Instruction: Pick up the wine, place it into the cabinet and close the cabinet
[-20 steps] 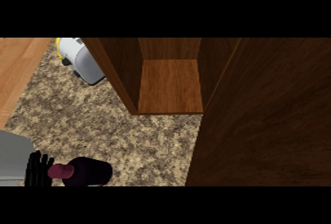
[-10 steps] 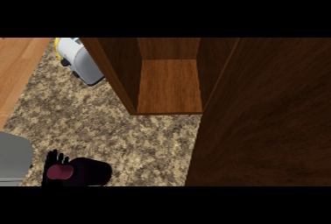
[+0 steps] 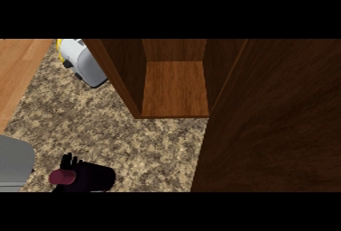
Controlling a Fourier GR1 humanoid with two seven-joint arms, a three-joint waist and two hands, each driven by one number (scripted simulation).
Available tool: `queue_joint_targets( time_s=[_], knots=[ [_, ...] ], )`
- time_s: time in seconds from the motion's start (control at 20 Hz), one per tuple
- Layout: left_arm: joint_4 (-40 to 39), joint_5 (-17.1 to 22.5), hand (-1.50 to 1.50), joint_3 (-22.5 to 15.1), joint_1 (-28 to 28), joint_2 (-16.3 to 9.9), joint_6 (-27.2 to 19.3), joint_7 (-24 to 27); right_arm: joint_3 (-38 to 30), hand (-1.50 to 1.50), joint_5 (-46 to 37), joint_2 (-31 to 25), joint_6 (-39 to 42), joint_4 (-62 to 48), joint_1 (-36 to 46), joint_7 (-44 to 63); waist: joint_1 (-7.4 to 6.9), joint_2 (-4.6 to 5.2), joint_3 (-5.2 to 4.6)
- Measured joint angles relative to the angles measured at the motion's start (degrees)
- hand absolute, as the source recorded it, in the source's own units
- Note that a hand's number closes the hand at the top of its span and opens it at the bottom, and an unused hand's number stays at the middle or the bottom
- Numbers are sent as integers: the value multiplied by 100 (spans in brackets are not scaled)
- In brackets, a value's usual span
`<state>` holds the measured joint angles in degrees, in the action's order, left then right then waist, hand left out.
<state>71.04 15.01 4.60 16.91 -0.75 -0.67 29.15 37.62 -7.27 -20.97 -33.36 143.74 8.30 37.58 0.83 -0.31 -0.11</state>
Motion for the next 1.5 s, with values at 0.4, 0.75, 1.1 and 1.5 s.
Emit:
queue_joint_targets(
  time_s=[0.4,0.75,1.1,1.5],
  knots=[
    [-361,241,150,74,-412,18,4,293,45,-150,-4,-83,-118,-14,53,-6,-10,1,2],
    [-447,273,150,-83,-343,57,-84,683,160,-150,-31,-153,-226,-13,74,32,-12,-2,3],
    [-379,-21,150,-187,-387,-57,-151,938,14,-150,24,-266,-197,-30,11,-128,-11,3,6],
    [-880,-181,150,-493,-1337,-779,1122,912,52,-150,113,-353,-245,-56,42,-333,73,1,0]
  ],
)
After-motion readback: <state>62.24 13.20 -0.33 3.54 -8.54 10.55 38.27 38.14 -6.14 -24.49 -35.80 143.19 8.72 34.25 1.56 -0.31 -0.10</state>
